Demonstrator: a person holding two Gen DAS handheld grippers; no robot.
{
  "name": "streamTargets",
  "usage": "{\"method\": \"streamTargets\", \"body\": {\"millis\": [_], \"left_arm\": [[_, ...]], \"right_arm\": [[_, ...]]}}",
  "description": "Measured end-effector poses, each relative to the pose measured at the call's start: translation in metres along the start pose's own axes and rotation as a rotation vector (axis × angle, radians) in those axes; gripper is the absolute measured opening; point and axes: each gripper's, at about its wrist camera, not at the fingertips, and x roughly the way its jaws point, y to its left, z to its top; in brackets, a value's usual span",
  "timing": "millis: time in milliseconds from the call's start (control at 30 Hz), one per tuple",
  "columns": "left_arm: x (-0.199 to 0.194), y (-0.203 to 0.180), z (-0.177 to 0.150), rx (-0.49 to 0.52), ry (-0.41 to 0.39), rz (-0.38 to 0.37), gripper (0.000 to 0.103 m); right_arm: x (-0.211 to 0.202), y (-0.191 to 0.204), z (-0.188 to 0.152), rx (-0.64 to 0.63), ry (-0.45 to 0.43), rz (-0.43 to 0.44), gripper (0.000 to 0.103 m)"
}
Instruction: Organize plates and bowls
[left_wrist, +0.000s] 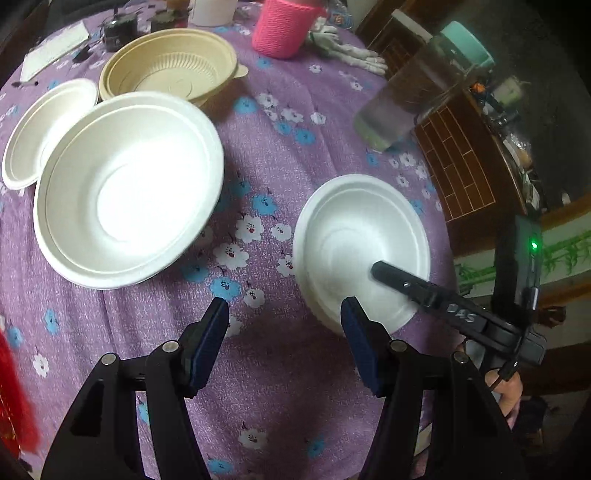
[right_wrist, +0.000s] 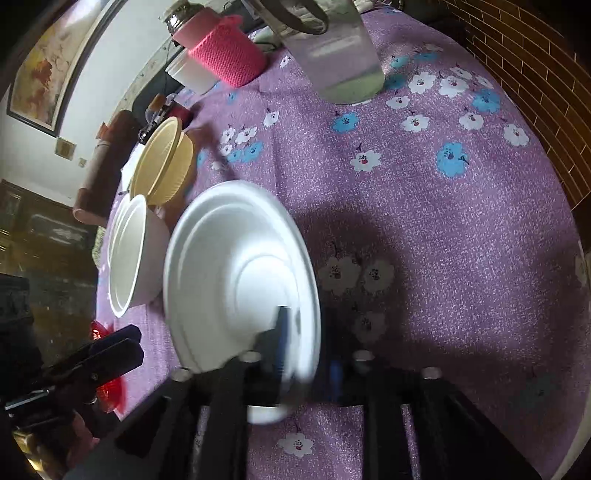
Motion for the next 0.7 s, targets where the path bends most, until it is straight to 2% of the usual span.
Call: {"method": "streamTargets", "body": {"millis": [33,100,300,467,633,700], "left_arm": [[0.002,0.000,0.002,-0.017,0.008,0.002,0.064],[0.004,0.000,0.008,-0.039,0.012,-0.004,0.064],[0.015,-0.012,0.028,-0.061,0.009,-0.010,0.064],[0.025,-0.015,0.030,-0.042,-0.010,0.037,0.064],[0.032,-0.015,0.031,-0.045,-0.007,0.030,0.063],[0.032,-0.018,0.032,-0.036,-0.017,0.025,0.052]], "right_arm": [[-0.003,-0.003,-0.001,0.017,-0.024,0.015,0.042],[-0.007,-0.008,0.000,0.051,-0.061,0.049,0.048],[-0.015,-0.011,0.000,0.078,-0.110,0.068,0.048],[-0.024,-0.017,0.003,0.082,-0.149,0.036,0.048],[-0.025,-0.018,0.003,0.085,-0.154,0.005,0.048],[-0.023,-0.017,0.002,0.084,-0.145,0.003,0.048]]}}
